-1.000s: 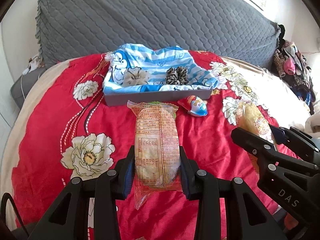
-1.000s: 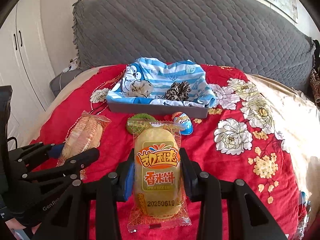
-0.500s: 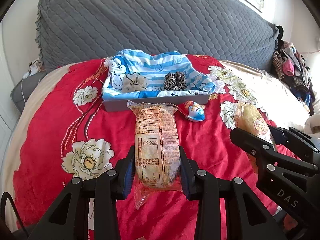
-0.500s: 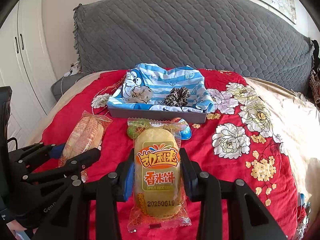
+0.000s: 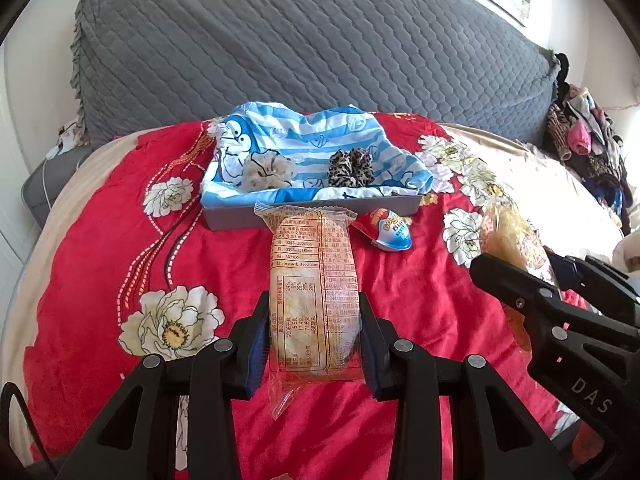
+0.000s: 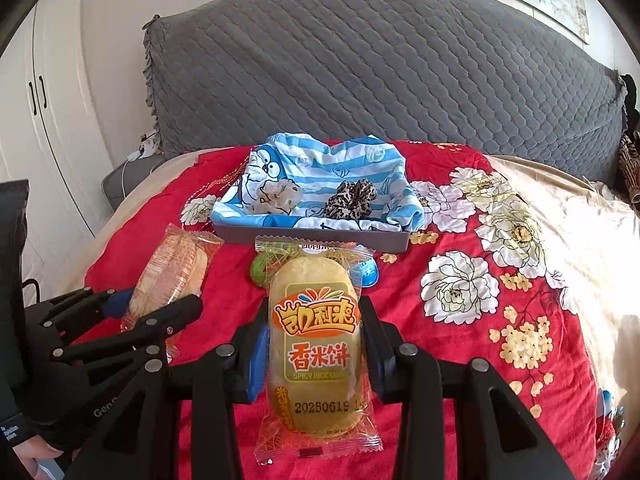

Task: Organize objects
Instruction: 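Lift both held packets off the bed cover and carry them toward the grey tray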

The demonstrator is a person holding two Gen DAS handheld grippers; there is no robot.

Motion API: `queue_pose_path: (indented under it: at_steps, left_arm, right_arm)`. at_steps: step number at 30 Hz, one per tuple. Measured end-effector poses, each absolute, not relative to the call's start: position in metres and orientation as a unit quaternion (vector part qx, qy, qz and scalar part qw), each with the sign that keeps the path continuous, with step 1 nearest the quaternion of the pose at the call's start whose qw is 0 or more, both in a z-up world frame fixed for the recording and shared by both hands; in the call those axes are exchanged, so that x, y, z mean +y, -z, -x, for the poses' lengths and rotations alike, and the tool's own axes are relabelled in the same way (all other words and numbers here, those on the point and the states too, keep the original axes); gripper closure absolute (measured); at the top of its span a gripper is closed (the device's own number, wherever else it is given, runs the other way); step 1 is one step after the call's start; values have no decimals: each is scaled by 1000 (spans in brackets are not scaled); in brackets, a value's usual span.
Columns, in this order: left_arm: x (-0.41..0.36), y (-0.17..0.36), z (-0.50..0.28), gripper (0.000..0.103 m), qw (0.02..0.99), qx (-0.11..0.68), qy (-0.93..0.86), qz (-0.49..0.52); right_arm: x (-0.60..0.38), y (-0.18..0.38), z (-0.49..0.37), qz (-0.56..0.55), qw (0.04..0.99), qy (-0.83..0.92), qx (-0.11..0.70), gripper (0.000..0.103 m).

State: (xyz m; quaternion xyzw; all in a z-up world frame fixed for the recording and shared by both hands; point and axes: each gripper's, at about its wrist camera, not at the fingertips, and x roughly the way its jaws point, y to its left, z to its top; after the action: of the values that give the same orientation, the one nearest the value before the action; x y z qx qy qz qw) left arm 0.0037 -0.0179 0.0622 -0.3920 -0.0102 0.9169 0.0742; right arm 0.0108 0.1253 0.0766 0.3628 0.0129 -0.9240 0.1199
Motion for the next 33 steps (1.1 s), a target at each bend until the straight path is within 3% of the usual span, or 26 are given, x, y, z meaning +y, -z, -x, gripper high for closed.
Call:
queue_pose_path:
  at_steps: [33]
  left_arm:
    - [-20, -60, 29, 63, 78, -46, -919, 383]
  right_arm:
    - [121, -68, 27, -358, 108, 927, 22, 63]
